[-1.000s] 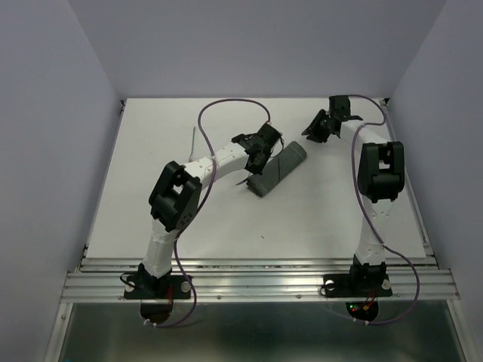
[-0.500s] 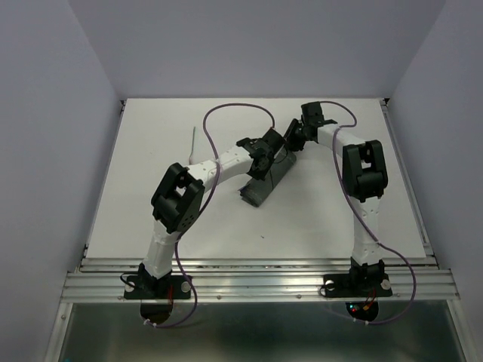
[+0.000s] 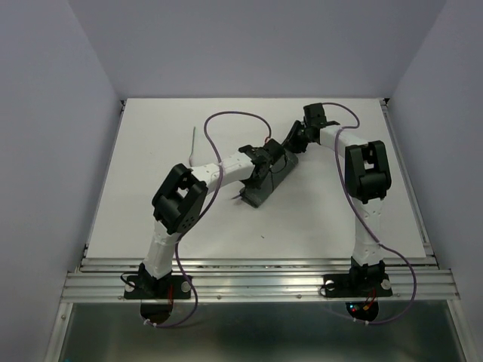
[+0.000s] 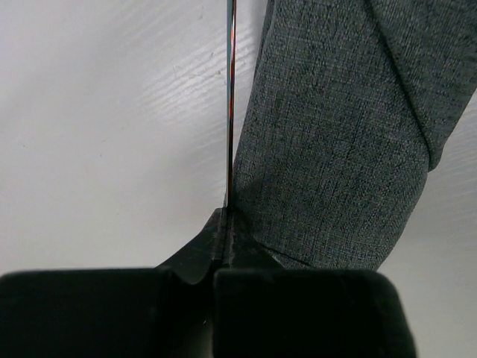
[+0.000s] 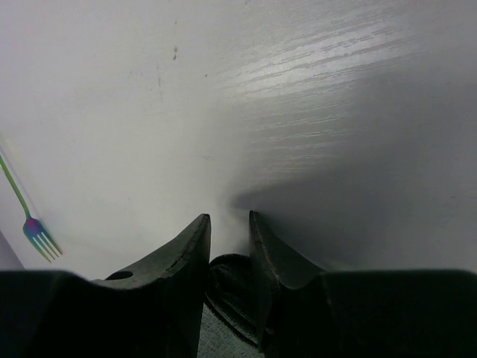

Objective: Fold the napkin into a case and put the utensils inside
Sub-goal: Place the spoon on the folded napkin.

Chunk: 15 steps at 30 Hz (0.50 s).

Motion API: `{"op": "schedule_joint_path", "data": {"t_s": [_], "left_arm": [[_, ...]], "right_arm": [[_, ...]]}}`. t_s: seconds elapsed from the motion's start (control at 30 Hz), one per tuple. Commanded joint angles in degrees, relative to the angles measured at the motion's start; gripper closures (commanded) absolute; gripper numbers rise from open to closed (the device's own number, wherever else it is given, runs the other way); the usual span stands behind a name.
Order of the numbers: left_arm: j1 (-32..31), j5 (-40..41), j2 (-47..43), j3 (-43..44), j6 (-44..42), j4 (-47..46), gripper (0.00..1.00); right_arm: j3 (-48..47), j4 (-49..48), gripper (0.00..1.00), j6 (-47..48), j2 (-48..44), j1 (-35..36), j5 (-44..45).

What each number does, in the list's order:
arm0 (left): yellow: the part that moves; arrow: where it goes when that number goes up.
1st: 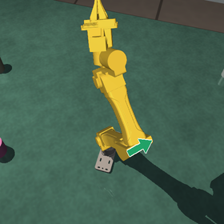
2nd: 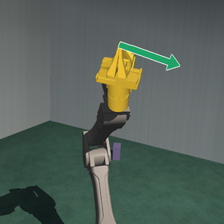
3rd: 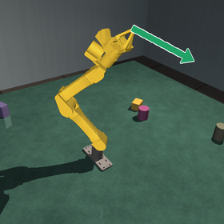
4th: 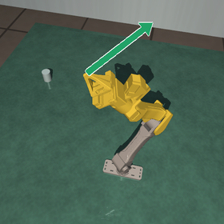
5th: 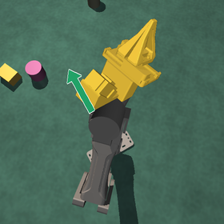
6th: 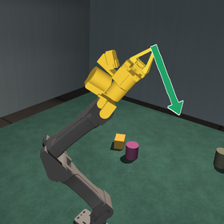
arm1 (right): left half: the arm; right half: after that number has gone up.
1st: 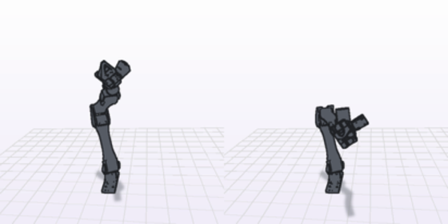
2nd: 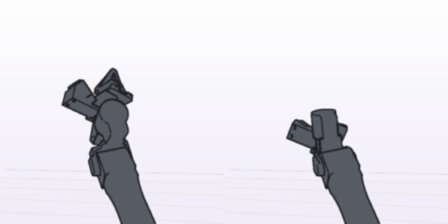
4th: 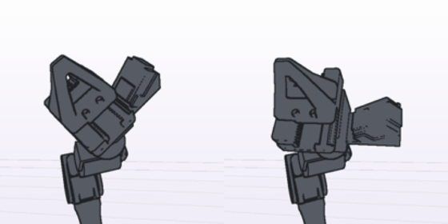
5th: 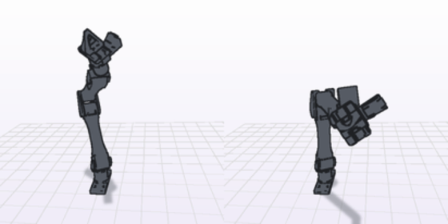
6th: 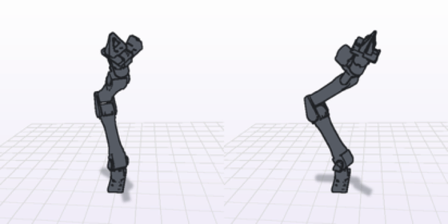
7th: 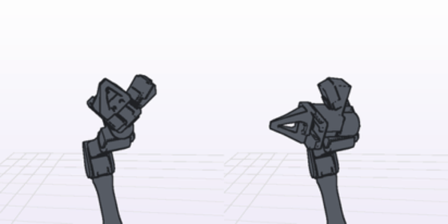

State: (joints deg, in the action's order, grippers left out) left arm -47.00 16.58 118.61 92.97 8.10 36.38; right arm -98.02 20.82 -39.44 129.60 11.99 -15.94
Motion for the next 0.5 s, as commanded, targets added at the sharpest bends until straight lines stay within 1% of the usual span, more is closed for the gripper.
{"op": "schedule_joint_path", "data": {"t_s": [0.0,0.1,0.3,0.47], "left_arm": [[-2.3,3.45,-4.96,-0.68,0.52,2.46,1.0],[-3.18,4.51,-4.96,-0.59,0.08,3.61,1.0],[-3.53,7.76,-6.89,-1.21,1.83,4.05,1.0],[-3.88,8.47,-7.95,-0.25,2.45,4.92,1.0]], "right_arm": [[1.25,0.45,0.67,0.51,-2.51,-0.39,0.39],[1.42,0.36,0.67,0.59,-2.6,-0.39,0.48],[2.48,0.28,0.67,0.86,-3.3,-0.39,0.48],[2.83,0.01,0.67,0.86,-3.48,-0.39,0.3]]}}
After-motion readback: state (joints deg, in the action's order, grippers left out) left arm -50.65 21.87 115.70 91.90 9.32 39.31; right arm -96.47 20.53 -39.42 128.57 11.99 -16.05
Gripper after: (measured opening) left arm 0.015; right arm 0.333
